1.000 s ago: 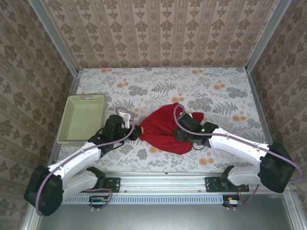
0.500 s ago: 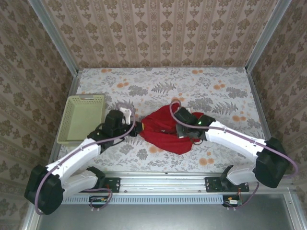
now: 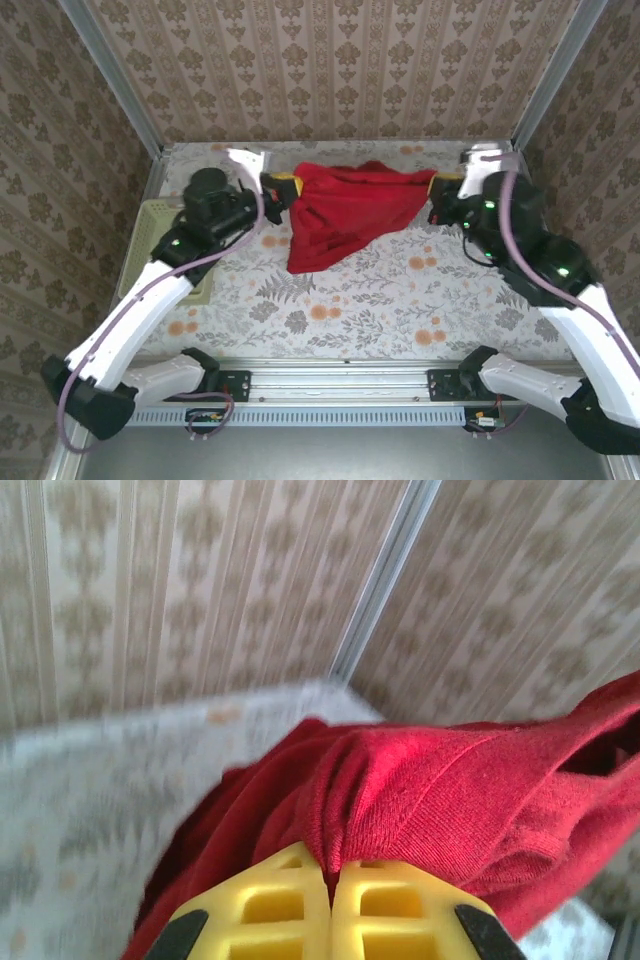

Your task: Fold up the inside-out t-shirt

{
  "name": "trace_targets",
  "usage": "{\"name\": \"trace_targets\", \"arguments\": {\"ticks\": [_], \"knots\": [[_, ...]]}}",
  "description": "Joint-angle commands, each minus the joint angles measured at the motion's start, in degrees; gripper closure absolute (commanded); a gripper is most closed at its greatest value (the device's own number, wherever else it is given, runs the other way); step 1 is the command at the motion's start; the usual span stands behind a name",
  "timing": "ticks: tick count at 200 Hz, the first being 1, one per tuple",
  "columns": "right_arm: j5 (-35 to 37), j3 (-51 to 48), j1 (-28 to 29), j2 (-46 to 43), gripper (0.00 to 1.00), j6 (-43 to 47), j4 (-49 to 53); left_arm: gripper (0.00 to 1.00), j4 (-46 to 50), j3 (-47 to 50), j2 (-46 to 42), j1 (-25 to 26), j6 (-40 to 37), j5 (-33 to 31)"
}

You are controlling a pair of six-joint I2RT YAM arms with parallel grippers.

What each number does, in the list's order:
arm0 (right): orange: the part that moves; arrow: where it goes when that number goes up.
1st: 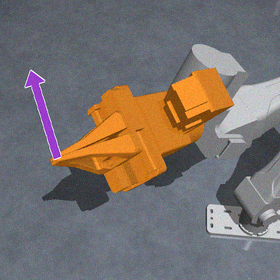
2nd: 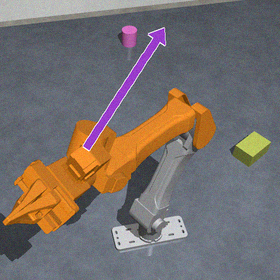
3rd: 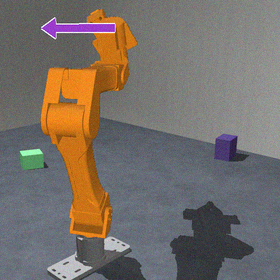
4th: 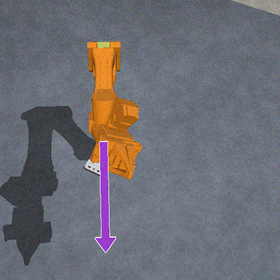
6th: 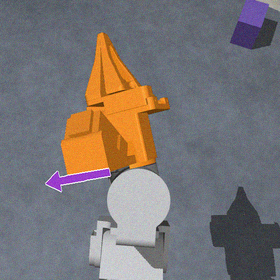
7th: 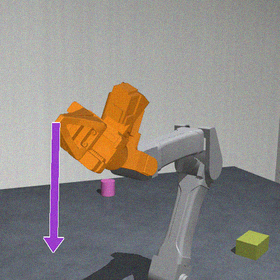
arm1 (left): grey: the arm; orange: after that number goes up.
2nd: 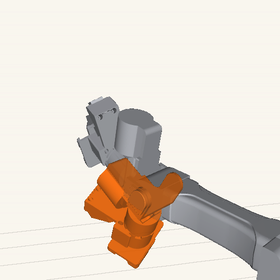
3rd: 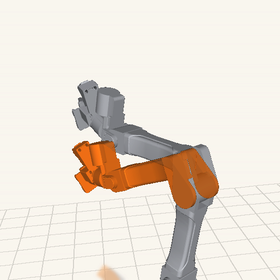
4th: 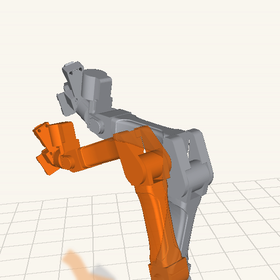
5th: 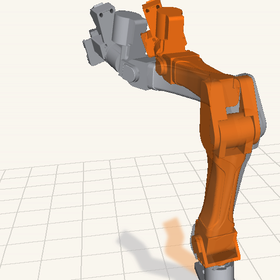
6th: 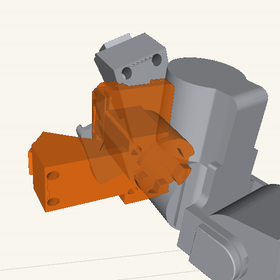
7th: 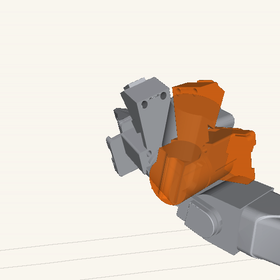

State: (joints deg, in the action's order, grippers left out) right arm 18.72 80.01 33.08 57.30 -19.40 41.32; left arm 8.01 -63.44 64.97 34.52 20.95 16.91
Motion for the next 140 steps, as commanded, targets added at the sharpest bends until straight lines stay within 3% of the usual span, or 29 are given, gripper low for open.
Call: {"name": "trace_targets", "arguments": {"ticks": [1, 21, 49, 98, 120, 140], "knots": [[-4.0, -8.38, -2.42, 3.93, 1.0, -3.92, 2.19, 1.0, 10.07, 1.01, 7.21, 0.02, -0.65, 0.42], [-5.97, -4.15, -6.0, 3.99, 1.0, -2.85, 3.64, 1.0, 15.0, -5.72, 8.96, 0.25, -2.72, 1.48], [-8.52, 7.63, -6.27, 0.59, 1.0, 1.89, 3.18, 1.0, 12.09, -12.97, 3.73, 2.3, -4.47, 2.68], [-14.61, 9.74, -6.27, -9.16, 1.0, 2.18, 1.5, 1.0, 6.09, -9.74, -9.44, 14.77, -10.05, -5.16], [-11.47, 7.3, -6.29, -9.86, 1.0, 1.92, 1.14, 1.0, 5.09, -6.32, -10.73, 14.9, -10.69, -9.28], [-5.15, 6.87, -6.27, -5.49, 1.0, 2.92, 1.62, 1.0, 8.68, -8.23, -5.08, 13.46, -12.13, -13.0]]}}
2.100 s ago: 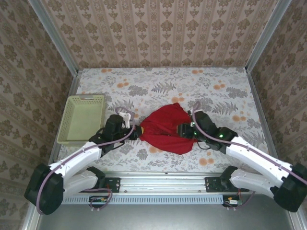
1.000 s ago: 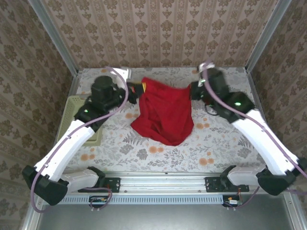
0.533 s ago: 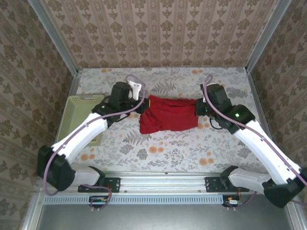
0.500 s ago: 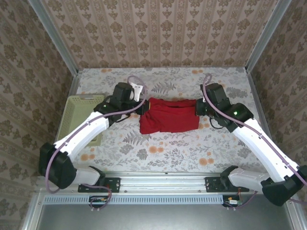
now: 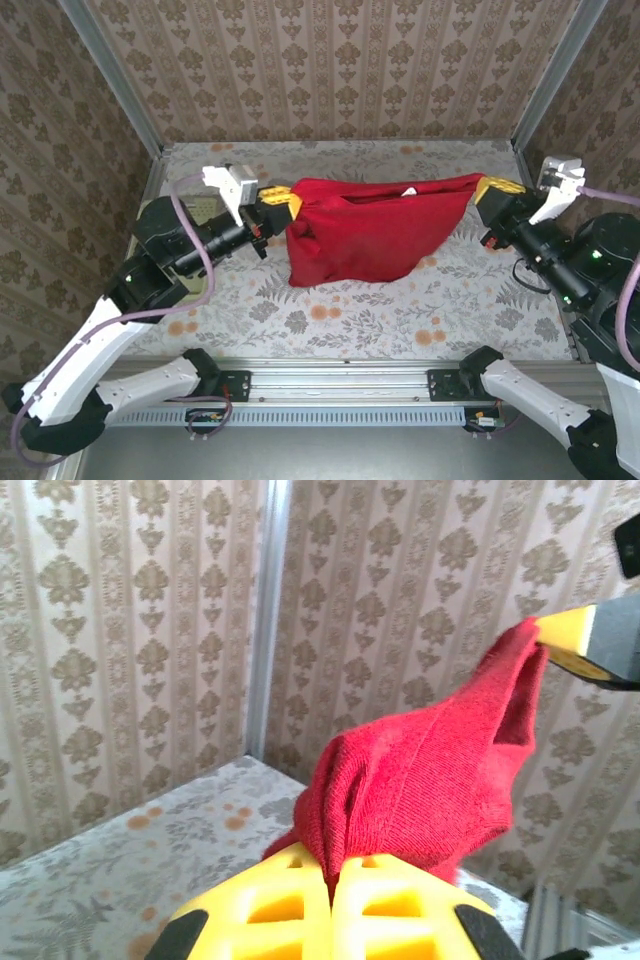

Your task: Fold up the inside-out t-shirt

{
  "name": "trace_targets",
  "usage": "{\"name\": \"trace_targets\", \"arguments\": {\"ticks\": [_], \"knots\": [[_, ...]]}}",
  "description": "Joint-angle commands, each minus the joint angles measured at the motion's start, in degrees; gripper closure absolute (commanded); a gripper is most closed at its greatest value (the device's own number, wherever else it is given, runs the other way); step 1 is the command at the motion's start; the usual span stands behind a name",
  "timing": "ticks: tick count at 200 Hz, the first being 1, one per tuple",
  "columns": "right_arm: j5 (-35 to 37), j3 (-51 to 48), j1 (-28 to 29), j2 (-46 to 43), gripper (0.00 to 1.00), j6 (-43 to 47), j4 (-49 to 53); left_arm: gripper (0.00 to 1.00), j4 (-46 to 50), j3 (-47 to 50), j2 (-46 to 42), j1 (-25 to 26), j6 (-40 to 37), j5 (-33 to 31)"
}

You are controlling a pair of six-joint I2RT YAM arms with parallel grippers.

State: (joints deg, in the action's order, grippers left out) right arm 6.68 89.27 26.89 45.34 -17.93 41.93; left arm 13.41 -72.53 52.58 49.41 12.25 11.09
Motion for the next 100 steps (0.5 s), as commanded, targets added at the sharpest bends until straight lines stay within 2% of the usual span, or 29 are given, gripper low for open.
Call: {"name": "trace_targets", "arguments": {"ticks": [1, 18, 29, 62, 77, 100], "knots": [[7.14, -2.37, -0.09, 6.89, 1.0, 1.65, 0.98, 1.0, 3.46, 0.71, 7.78, -1.51, -3.45, -7.29], [12.01, -0.08, -0.78, 13.67, 1.0, 3.17, 0.56, 1.0, 7.06, -3.57, 15.05, -4.52, -3.26, -8.77], [12.11, 2.51, -2.72, 18.78, 1.0, 3.85, -0.12, 1.0, 9.52, -7.55, 20.06, -7.78, -2.16, -8.58], [4.4, 11.05, -10.74, 32.41, 1.0, 1.87, -7.11, 1.0, 12.46, -23.21, 35.63, -17.39, -0.25, -2.97], [-0.26, 17.62, -12.85, 38.56, 1.0, 1.24, -10.58, 1.0, 9.77, -30.53, 40.24, -18.63, -2.71, -1.51], [-4.32, 28.73, -13.59, 43.11, 1.0, 1.27, -14.0, 1.0, 4.0, -40.74, 43.37, -19.78, -5.48, -0.91]]}}
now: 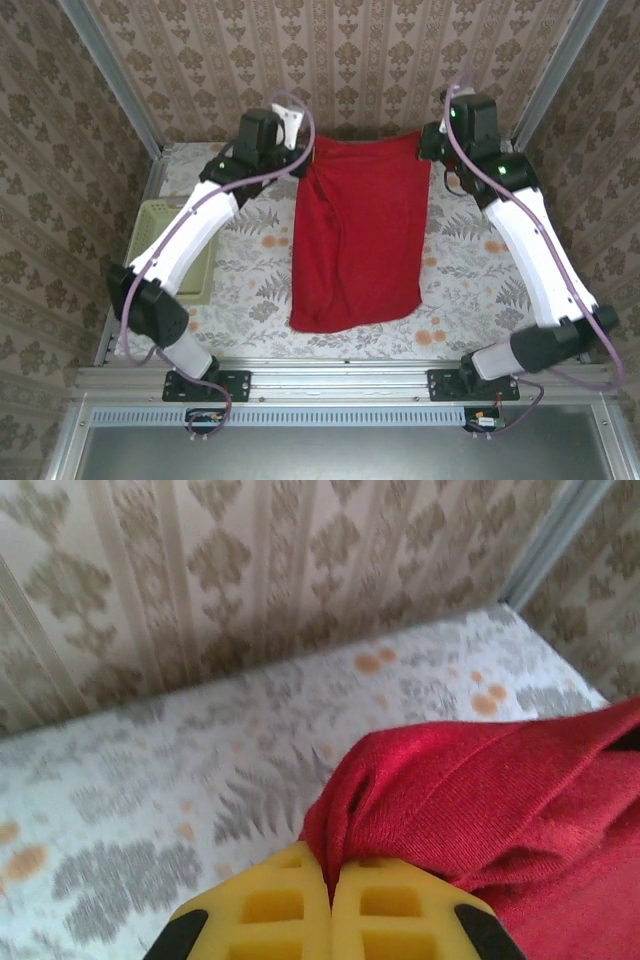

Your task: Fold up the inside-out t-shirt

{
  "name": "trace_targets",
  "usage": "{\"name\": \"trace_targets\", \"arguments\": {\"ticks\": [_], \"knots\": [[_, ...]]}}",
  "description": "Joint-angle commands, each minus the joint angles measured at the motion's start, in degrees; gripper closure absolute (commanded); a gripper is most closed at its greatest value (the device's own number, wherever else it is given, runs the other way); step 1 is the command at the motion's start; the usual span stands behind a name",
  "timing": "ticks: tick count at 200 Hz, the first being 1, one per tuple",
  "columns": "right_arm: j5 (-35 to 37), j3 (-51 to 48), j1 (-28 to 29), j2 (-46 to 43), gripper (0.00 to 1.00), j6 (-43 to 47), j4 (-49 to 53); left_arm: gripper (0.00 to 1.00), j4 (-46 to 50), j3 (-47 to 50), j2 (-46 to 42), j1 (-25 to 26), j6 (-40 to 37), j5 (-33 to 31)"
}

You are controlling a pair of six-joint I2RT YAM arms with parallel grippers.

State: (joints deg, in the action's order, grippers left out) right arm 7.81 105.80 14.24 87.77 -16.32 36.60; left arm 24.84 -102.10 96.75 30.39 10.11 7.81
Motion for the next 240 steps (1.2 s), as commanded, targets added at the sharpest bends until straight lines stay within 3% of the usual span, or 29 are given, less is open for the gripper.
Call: {"name": "trace_targets", "arguments": {"ticks": [1, 27, 59, 90, 114, 151, 182, 224, 240], "knots": [[-5.58, 12.84, -0.91, 0.84, 1.0, -0.37, -8.62, 1.0, -7.57, -11.79, -0.75, -0.86, -3.3, 2.64], [-7.49, 20.28, -0.89, 0.59, 1.0, 0.75, -10.75, 1.0, -11.46, -18.93, -2.29, -1.37, -5.23, 7.24], [-10.0, 17.43, -0.91, -3.78, 1.0, 2.42, -10.83, 1.0, -19.89, -5.01, -13.56, 1.22, -9.76, 7.64], [-12.1, -1.74, -0.93, -12.08, 1.0, 1.61, -12.66, 1.0, -22.52, 11.78, -21.42, 2.83, -8.43, 10.12], [-12.32, -19.18, -0.97, -17.08, 1.0, -0.86, -14.46, 1.0, -25.36, 26.15, -25.84, 5.45, -2.62, 11.65], [-10.09, -37.12, -1.75, -20.51, 1.0, -3.94, -14.67, 1.0, -24.31, 41.16, -28.81, 16.14, 3.98, 12.44], [-10.51, -37.08, -5.45, -14.93, 1.0, -6.23, -13.02, 1.0, -22.27, 44.04, -27.03, 21.68, 8.5, 11.99], [-12.22, -27.14, -6.42, -3.57, 1.0, -6.26, -8.94, 1.0, -17.14, 34.97, -17.61, 18.64, 10.76, 10.01], [-11.04, -27.24, -6.37, -4.26, 0.72, -6.4, -7.11, 1.0, -15.36, 31.24, -12.53, 16.62, 12.16, 11.31]]}}
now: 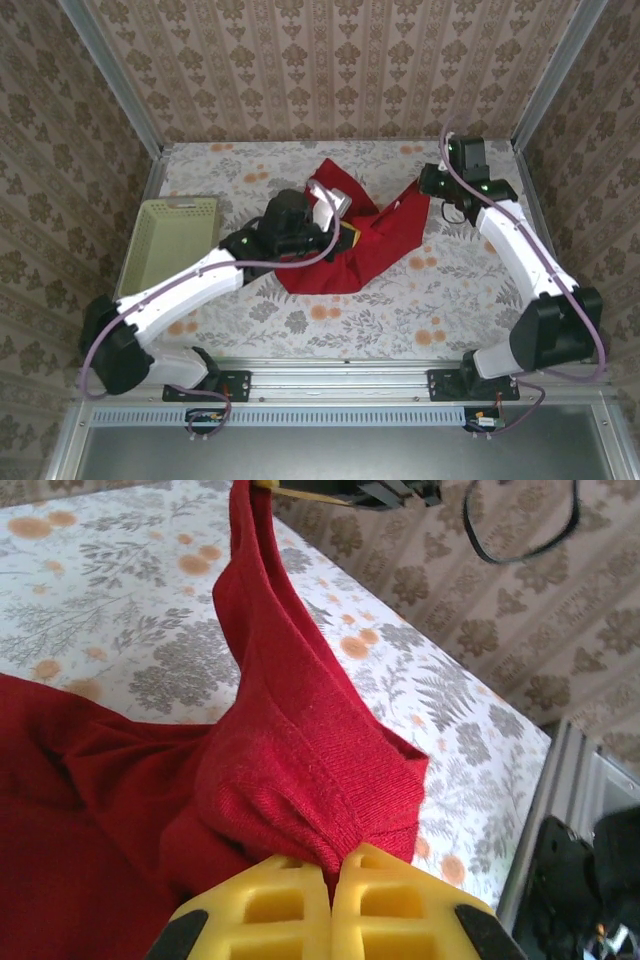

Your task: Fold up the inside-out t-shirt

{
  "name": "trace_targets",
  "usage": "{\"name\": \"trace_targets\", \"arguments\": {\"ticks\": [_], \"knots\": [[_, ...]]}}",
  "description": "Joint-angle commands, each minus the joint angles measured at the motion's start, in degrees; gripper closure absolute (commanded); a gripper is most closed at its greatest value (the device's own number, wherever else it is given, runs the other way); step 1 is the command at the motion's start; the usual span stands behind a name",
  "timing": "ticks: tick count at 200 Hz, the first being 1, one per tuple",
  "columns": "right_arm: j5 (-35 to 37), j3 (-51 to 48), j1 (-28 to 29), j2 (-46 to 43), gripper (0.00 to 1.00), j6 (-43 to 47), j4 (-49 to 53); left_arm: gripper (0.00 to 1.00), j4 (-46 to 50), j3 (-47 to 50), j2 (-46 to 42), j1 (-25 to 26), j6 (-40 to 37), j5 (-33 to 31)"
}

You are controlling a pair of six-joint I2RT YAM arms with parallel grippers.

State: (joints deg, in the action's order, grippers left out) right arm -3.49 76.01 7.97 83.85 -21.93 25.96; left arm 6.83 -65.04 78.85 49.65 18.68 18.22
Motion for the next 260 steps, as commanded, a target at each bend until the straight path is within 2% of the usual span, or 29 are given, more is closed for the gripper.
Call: {"name": "trace_targets", "arguments": {"ticks": [1, 8, 17, 35, 49, 70, 85, 101, 116, 133, 170, 195, 232, 247, 260], "knots": [[0.29, 2.29, -0.12, -0.53, 0.7, -0.81, 3.46, 1.0, 2.61, -5.9, 5.63, -2.81, 3.8, 1.01], [0.28, 0.38, -0.06, -2.41, 0.57, -0.92, 2.95, 1.0, 1.91, -6.44, 7.29, -3.87, 5.07, 1.79], [0.02, -2.84, 0.1, -5.79, 0.47, -1.05, 1.95, 1.0, 0.66, -6.82, 9.44, -5.2, 6.82, 3.43], [-2.18, -9.76, 1.31, -11.63, 0.37, -1.93, -0.04, 1.0, 0.5, -8.44, 14.08, -7.49, 9.19, 4.92], [-3.93, -14.97, 3.56, -14.69, 0.36, -3.39, -1.74, 0.91, 1.46, -9.87, 17.32, -8.91, 10.55, 5.87], [-3.61, -21.52, 9.53, -16.86, 0.35, -5.08, -4.79, 0.67, 4.09, -10.77, 20.24, -11.21, 12.17, 5.49], [-1.65, -24.34, 14.37, -16.67, 0.35, -5.57, -6.78, 0.5, 5.59, -9.2, 19.64, -12.42, 12.08, 4.89], [0.05, -25.9, 18.69, -14.58, 0.35, -5.92, -8.97, 0.36, 6.4, -5.69, 16.43, -12.25, 10.19, 2.65], [0.97, -25.53, 21.24, -11.35, 0.35, -6.4, -10.05, 0.27, 6.98, -1.16, 12.87, -11.81, 9.12, 0.11], [2.28, -24.23, 23.95, -7.8, 0.35, -6.17, -10.91, 0.22, 5.64, 4.29, 9.34, -11.94, 8.9, -1.0], [4.59, -19.11, 27.58, 1.11, 0.36, -5.45, -10.72, 0.19, -1.48, 13.6, 6.12, -12.9, 11.45, -0.95], [8.22, -15.98, 28.16, 6.12, 0.36, -5.07, -9.99, 0.23, -5.53, 15.25, 8.0, -13.84, 12.97, -0.39], [13.38, -10.6, 28.16, 14.04, 0.37, -2.89, -6.67, 0.32, -14.01, 14.96, 14.03, -16.45, 16.74, 5.67], [13.89, -9.78, 28.16, 15.29, 0.42, -2.36, -6.79, 0.37, -16.01, 13.57, 16.65, -16.51, 17.59, 7.36], [14.99, -9.05, 28.13, 15.82, 0.52, -2.04, -6.37, 0.43, -16.63, 11.8, 19.07, -16.51, 18.1, 8.66]]}}
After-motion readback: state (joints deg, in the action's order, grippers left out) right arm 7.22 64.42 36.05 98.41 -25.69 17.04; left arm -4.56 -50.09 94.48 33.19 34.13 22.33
